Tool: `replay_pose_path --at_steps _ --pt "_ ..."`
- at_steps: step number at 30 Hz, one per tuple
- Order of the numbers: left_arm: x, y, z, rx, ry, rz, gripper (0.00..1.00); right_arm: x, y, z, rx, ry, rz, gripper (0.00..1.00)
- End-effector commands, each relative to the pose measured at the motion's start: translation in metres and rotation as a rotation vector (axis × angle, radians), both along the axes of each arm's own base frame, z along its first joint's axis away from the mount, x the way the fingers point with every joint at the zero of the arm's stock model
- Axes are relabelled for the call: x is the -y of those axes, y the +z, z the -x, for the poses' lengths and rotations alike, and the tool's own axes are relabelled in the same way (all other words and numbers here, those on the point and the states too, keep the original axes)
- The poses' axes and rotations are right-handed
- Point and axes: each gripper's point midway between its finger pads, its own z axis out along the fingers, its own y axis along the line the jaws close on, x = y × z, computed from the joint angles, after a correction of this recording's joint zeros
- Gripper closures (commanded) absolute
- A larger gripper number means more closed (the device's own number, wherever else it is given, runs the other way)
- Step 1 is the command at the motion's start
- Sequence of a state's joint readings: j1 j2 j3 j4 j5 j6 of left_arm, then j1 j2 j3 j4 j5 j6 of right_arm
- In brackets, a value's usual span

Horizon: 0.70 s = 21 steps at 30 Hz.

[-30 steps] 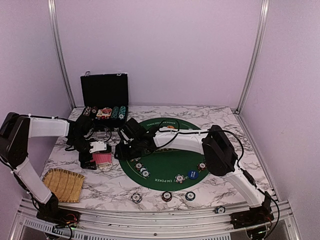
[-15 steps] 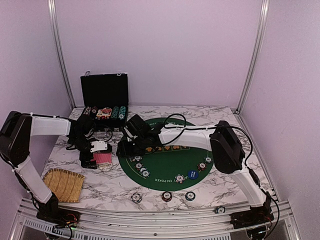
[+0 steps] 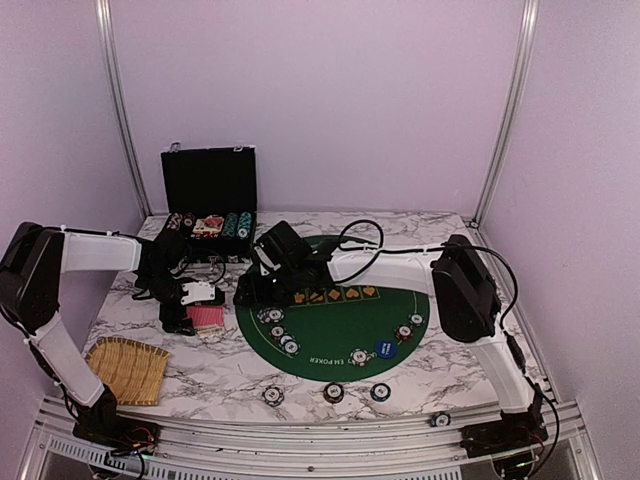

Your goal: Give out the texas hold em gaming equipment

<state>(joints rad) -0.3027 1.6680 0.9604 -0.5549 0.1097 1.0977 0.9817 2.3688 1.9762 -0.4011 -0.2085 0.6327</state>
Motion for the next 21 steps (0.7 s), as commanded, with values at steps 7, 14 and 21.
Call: replay_pose_path --at_steps 7,14,21 --pt "0.008 0.006 0.008 -0.014 -0.037 0.03 0.32 0.005 0.03 -0.005 0.005 -0.017 -0.082 0.26" --pt "0.008 0.009 0.007 -0.004 -0.026 0.031 0.58 0.012 0.031 -0.006 -0.019 -0.025 -0.113 0.27" --pt "0.009 0.015 0.009 0.012 -0.017 0.043 0.69 0.015 0.032 -0.006 -0.042 -0.032 -0.148 0.27"
